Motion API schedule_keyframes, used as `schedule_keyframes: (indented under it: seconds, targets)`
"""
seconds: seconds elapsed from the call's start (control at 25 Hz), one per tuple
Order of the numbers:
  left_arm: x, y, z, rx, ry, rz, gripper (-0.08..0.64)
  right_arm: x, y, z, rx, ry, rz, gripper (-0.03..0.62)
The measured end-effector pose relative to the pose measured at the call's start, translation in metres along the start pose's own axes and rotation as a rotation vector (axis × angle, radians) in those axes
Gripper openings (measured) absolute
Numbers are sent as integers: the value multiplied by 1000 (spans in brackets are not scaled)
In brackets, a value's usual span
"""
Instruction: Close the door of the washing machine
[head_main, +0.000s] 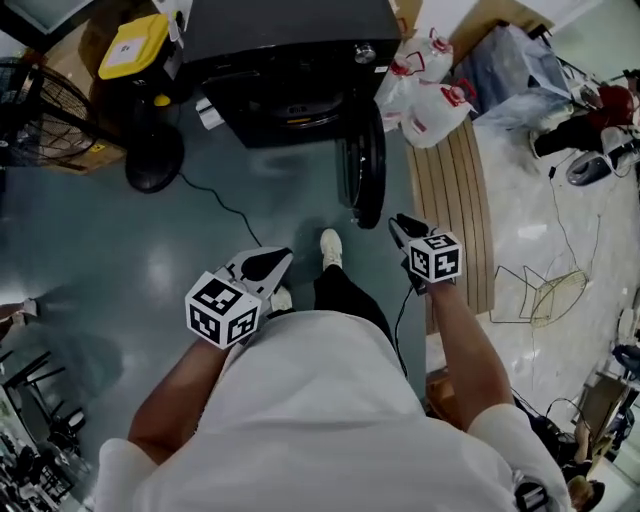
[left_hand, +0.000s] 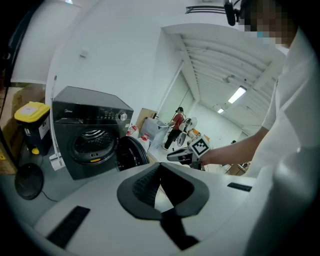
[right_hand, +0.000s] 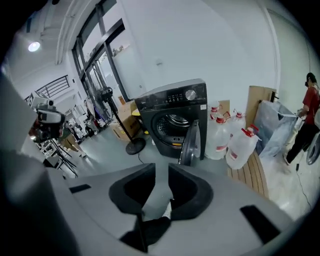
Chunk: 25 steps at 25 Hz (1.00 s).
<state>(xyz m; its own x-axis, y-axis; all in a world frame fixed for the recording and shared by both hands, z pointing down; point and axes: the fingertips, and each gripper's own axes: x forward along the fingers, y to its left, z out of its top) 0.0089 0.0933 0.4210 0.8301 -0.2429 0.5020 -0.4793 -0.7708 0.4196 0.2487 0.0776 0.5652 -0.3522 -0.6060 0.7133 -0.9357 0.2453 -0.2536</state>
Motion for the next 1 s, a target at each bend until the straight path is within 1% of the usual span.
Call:
schedule_keyframes:
  seconds: [0.08,0.2,0.36,0.44,0.6,0.84,0.92,1.0]
  targets:
    - [19,6,14,-3,12,12,17,21,-23,4,-1,37,19,98]
    - [42,18,35,-44,10,50,17,51,-50,10,-2,89,58,107]
    - [65,27,56,-74,4,95,17,86,-72,17,17,133,120,121]
    - [72,33,61,-86,2,110,17,105,-78,14,30,160,145,125]
    - [81,44,70,-91,5,121,17,128,-87,11,52,195,167,126]
    - [86,65,79,-98,17,114,17,143,-87,5,88,241,196,123]
    - [87,70,83,-99,17,108,17,144,-88,3,92,255,197,107]
    - [88,75,85,-103,17,104,17,146,-89,4,96,261,204,106]
